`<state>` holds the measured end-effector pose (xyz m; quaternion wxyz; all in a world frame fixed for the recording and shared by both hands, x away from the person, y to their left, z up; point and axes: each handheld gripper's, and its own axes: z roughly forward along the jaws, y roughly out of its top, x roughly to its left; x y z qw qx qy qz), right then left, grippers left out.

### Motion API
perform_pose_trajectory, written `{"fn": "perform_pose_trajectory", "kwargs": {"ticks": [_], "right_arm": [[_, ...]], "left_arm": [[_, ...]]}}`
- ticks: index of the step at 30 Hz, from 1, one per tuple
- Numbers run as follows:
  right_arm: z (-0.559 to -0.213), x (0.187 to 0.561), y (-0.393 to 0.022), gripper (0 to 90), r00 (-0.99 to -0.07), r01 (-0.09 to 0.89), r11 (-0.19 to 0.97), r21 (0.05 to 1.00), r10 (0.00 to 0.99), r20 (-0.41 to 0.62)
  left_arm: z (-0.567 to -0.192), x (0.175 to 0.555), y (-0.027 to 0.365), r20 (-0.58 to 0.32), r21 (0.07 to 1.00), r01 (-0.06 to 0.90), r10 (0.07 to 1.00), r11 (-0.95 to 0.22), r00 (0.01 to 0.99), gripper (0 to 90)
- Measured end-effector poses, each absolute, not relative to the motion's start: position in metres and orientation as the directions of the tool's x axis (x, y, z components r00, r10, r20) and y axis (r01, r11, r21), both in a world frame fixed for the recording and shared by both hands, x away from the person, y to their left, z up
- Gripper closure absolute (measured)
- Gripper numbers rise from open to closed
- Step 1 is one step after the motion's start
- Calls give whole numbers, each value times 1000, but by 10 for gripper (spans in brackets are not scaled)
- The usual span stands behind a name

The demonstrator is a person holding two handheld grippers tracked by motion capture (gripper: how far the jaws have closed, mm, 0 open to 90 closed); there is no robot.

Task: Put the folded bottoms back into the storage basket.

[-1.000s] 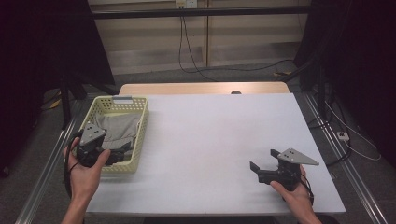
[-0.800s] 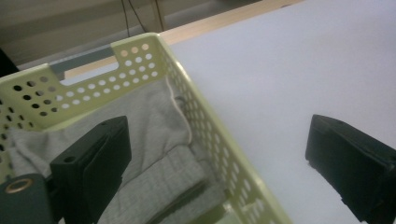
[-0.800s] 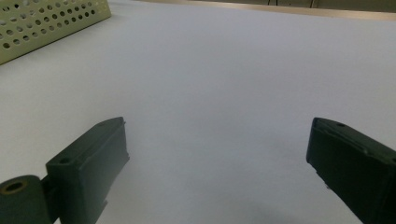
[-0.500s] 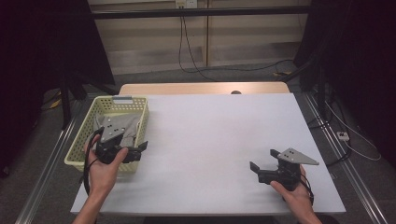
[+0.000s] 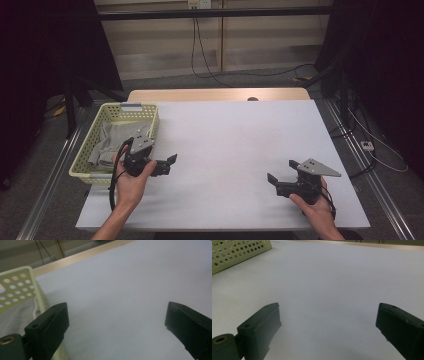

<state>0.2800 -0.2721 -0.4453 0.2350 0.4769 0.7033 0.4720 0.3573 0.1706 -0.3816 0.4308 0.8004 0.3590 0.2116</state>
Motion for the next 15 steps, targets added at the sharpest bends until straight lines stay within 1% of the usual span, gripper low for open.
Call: {"fn": "perform_pose_trajectory", "kwargs": {"ticks": [3, 7, 13, 15], "right_arm": [[-446, 280, -272, 53, -434, 450, 100, 887, 893, 120], [-446, 281, -272, 53, -432, 453, 99, 886, 894, 121], [-446, 282, -272, 53, -430, 455, 97, 885, 894, 123], [-446, 281, -272, 53, -431, 455, 97, 885, 894, 124]], "left_arm": [[-390, 355, 165, 30, 825, 403, 744, -395, 667, 54], [-400, 351, 160, 13, 829, 403, 734, -387, 679, 53], [-415, 347, 155, 18, 823, 400, 723, -403, 691, 56], [-421, 344, 154, -3, 828, 402, 713, -392, 701, 54]]}}
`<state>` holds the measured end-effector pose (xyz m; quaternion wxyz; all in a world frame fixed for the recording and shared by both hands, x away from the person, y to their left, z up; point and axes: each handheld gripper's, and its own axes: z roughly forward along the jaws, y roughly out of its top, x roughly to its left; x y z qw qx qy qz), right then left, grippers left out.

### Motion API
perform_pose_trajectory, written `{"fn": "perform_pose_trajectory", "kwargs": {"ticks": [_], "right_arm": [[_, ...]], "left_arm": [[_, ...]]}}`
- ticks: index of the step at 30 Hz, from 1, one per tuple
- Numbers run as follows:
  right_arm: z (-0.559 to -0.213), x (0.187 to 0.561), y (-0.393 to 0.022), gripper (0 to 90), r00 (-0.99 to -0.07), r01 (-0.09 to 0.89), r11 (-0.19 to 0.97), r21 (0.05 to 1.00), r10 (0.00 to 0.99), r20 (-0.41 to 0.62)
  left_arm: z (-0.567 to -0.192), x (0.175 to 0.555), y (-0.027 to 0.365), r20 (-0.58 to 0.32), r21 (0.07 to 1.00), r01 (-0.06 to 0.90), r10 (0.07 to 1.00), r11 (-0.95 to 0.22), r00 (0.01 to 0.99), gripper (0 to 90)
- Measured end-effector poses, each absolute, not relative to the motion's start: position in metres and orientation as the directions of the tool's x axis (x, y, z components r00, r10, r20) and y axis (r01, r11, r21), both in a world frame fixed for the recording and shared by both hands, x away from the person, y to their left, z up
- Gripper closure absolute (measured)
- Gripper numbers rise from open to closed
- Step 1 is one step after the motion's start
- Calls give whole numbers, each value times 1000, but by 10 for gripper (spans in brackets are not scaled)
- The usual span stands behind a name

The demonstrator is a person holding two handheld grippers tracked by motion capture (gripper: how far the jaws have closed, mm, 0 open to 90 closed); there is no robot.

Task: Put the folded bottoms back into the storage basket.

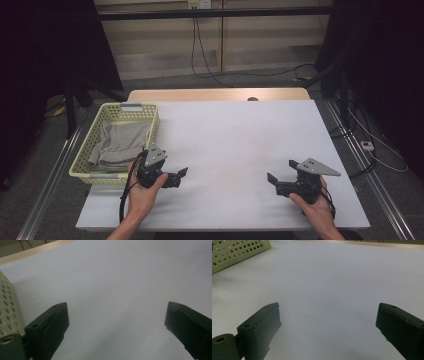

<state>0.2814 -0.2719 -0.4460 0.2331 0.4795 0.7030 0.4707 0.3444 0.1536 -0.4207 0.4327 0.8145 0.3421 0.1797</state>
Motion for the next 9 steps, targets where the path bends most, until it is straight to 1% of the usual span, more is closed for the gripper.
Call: {"fn": "perform_pose_trajectory", "kwargs": {"ticks": [6, 9], "right_arm": [[-446, 280, -272, 53, -438, 451, 100, 887, 891, 122], [-445, 280, -272, 53, -437, 450, 97, 888, 891, 124]], "left_arm": [[-424, 334, 150, 34, 827, 385, 719, -411, 694, 58], [-429, 334, 151, 21, 823, 395, 717, -408, 697, 57]]}}
